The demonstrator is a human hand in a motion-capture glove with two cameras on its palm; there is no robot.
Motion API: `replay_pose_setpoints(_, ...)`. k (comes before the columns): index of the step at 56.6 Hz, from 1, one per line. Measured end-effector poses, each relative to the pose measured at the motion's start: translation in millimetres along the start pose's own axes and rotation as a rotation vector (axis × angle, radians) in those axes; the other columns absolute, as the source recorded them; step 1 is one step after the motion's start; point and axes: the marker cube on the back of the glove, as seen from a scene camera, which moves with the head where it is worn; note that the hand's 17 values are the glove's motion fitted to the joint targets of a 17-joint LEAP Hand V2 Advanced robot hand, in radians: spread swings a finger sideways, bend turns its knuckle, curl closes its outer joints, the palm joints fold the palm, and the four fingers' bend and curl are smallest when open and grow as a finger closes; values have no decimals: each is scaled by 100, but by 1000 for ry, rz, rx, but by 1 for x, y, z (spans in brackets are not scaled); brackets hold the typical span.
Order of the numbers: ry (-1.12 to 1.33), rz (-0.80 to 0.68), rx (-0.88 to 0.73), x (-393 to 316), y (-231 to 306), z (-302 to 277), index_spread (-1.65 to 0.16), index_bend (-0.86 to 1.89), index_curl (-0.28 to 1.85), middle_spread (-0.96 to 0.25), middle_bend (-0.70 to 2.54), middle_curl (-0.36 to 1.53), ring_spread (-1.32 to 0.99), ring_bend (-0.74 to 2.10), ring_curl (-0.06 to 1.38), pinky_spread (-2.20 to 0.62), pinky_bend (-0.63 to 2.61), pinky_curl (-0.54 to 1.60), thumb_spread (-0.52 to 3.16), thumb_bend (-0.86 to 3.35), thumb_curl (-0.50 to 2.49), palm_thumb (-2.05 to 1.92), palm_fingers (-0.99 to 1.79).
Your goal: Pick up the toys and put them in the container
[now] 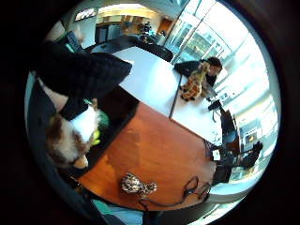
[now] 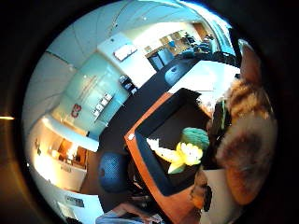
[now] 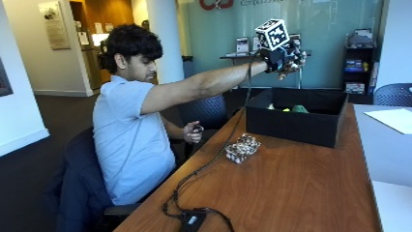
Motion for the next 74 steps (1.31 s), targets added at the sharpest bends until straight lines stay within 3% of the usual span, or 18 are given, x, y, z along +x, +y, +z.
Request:
replay_pose_setpoints(13, -55, -116, -27, -105, -28, 49, -18, 70, 69, -3, 45, 48, -16, 88, 58, -20, 103, 46, 163, 83, 41, 32, 47)
replay_pose_setpoints(23, -69, -154, -67, -118, -26, 61, -18, 72, 71, -3, 45, 51, -16, 89, 61, -20, 105, 47, 163, 92, 42, 27, 44)
replay_pose_setpoints(27, -104, -138, -151, -117, -24, 68, -18, 72, 71, -3, 45, 52, -16, 88, 61, -20, 107, 47, 163, 96, 42, 25, 41)
replay_pose_setpoints(31, -114, -112, -288, -114, -22, 78, -21, 66, 70, -2, 38, 51, -14, 78, 61, -15, 108, 48, 160, 87, 36, 8, 11)
replay_pose_setpoints(33, -112, -99, -331, -110, -20, 81, -24, 57, 68, -1, 33, 49, -10, 64, 59, -10, 109, 49, 154, 77, 30, -6, -24)
replay_pose_setpoints(36, -114, -91, -342, -102, -16, 81, -27, 43, 61, 0, 26, 46, -7, 43, 52, -5, 105, 46, 149, 63, 24, -16, -41)
replay_pose_setpoints(46, -84, -50, -333, -60, 9, 73, -33, 22, 47, 0, 9, 36, -2, 15, 38, 3, 94, 39, 136, 29, 15, -14, -25)
replay_pose_setpoints(61, -13, 18, -371, 10, 81, 48, -35, 18, 43, -1, 10, 27, -1, 14, 31, 7, 88, 36, 129, 1, 15, -7, -21)
replay_pose_setpoints(74, 6, 118, -419, 95, 187, 24, -36, 16, 40, -2, 11, 23, -1, 15, 27, 8, 86, 35, 127, -4, 17, -6, -20)
